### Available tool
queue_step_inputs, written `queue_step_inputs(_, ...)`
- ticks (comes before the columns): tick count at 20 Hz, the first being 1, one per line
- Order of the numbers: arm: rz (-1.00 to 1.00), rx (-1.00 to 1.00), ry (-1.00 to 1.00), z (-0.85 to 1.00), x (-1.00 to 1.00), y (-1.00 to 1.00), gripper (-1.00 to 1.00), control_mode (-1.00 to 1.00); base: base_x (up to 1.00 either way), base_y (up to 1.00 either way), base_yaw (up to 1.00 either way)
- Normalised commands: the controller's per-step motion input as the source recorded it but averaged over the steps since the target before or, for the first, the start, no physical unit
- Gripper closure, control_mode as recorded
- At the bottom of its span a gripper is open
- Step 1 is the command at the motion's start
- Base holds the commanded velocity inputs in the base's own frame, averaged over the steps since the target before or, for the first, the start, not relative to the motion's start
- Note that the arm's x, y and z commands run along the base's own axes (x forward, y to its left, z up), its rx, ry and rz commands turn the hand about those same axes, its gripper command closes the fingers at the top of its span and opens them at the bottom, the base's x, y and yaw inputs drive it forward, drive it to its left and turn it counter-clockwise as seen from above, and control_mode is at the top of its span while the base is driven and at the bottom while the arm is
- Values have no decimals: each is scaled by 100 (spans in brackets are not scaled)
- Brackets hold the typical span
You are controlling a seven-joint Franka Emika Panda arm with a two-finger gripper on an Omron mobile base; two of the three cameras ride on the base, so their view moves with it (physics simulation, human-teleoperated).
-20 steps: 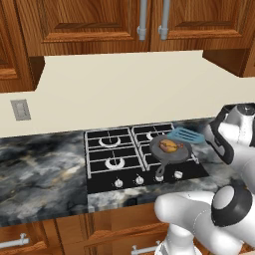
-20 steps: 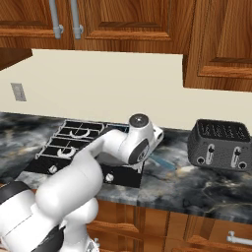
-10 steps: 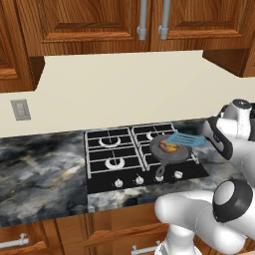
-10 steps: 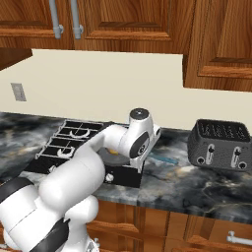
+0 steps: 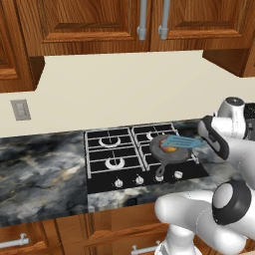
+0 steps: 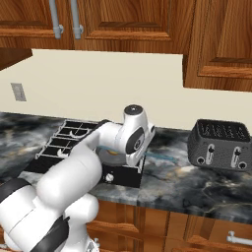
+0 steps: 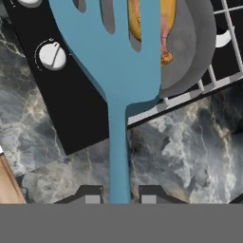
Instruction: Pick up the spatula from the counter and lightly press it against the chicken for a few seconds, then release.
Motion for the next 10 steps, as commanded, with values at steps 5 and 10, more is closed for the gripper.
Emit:
queue_step_inputs(5, 0, 0, 2, 0, 0, 3, 100, -100, 0, 0, 0)
queue_step_inputs(10, 0, 0, 2, 0, 1, -1, 100, -100, 0, 0, 0)
